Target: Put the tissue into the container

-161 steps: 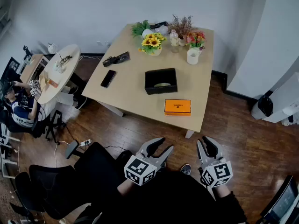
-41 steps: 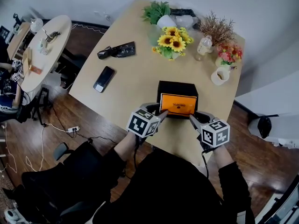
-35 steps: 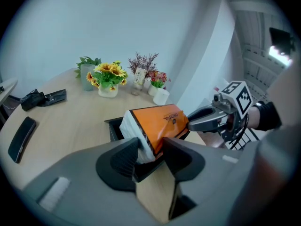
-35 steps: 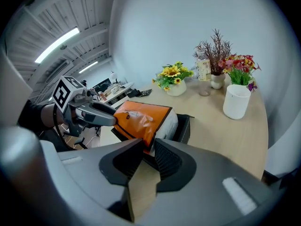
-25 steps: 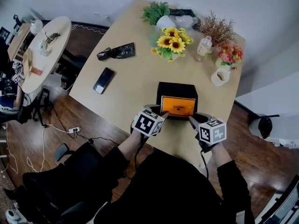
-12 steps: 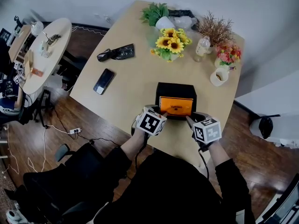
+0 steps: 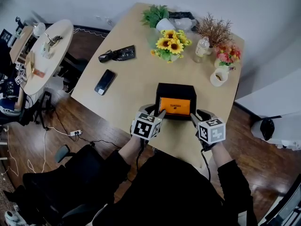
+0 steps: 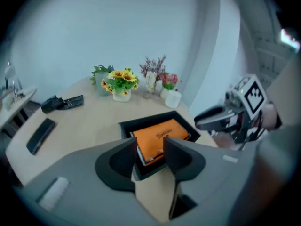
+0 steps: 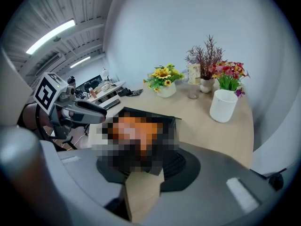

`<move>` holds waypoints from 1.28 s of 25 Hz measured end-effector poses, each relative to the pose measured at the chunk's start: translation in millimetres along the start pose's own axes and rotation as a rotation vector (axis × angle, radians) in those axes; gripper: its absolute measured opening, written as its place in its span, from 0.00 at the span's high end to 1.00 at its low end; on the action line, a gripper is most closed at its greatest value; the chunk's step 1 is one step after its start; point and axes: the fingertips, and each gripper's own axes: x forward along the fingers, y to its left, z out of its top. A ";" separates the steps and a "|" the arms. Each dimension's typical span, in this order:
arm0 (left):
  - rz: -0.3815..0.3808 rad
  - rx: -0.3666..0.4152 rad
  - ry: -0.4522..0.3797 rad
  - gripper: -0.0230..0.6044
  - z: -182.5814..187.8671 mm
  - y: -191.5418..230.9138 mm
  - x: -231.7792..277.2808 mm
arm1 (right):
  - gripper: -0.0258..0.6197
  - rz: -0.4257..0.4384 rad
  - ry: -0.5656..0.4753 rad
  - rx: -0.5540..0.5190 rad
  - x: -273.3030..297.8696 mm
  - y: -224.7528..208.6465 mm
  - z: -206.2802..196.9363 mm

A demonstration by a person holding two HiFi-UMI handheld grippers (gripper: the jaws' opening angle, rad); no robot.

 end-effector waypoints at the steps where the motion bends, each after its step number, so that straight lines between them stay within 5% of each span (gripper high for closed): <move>1: -0.050 -0.070 -0.060 0.71 6.7 -6.3 -6.5 | 0.76 0.016 -0.030 0.015 -4.8 0.9 3.1; 3: -0.128 -0.136 -0.142 0.72 16.4 -22.4 -21.5 | 0.77 0.090 -0.114 0.056 -18.9 9.4 11.9; 8: -0.209 -0.010 -0.219 0.72 23.6 -75.4 -60.4 | 0.78 0.222 -0.279 0.094 -65.7 35.9 26.1; 20: -0.259 0.073 -0.259 0.72 -3.6 -126.5 -97.9 | 0.78 0.155 -0.428 0.059 -145.9 58.5 3.3; 32: -0.345 0.234 -0.345 0.72 8.2 -167.2 -108.4 | 0.78 -0.021 -0.508 0.078 -184.3 28.5 -25.9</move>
